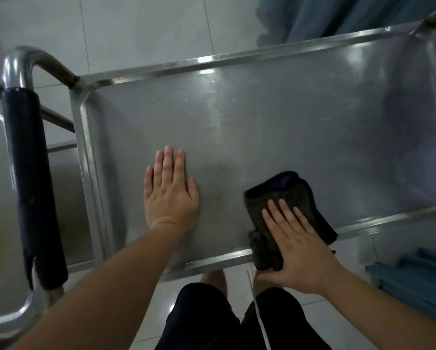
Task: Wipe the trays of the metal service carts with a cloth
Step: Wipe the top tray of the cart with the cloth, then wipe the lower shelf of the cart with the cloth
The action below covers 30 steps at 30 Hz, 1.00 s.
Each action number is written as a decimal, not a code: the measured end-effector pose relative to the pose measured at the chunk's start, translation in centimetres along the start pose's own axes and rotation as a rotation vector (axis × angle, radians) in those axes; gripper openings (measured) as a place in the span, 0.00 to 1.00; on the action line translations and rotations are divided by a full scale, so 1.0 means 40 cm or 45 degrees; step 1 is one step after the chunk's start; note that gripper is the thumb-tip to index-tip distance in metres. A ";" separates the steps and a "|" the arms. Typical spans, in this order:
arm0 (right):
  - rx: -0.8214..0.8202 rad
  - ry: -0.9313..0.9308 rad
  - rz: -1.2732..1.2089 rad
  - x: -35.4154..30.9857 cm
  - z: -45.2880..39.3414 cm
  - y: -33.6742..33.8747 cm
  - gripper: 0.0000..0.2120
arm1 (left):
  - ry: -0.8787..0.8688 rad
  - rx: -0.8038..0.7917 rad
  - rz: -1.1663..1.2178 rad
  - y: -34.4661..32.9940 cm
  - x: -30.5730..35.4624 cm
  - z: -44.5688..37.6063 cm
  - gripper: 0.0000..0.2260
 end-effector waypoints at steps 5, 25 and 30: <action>-0.045 0.142 0.103 0.002 0.042 -0.001 0.51 | 0.001 -0.068 -0.022 0.007 0.016 0.012 0.30; -0.248 -0.100 -0.084 -0.081 0.171 0.090 0.16 | 0.053 -0.290 -0.111 0.082 0.169 0.475 0.23; -0.158 -0.127 -0.052 -0.087 0.296 0.128 0.17 | 0.136 -0.372 -0.124 0.074 0.202 0.654 0.22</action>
Point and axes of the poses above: each hand's wrist, its own z-axis away from the middle knuckle, its own y-axis out of the back of the hand, x = y × z, the point moved 9 cm from there along -z, towards the middle knuckle, and after that the axes turned 3 degrees about z, right-handed, at the moved point
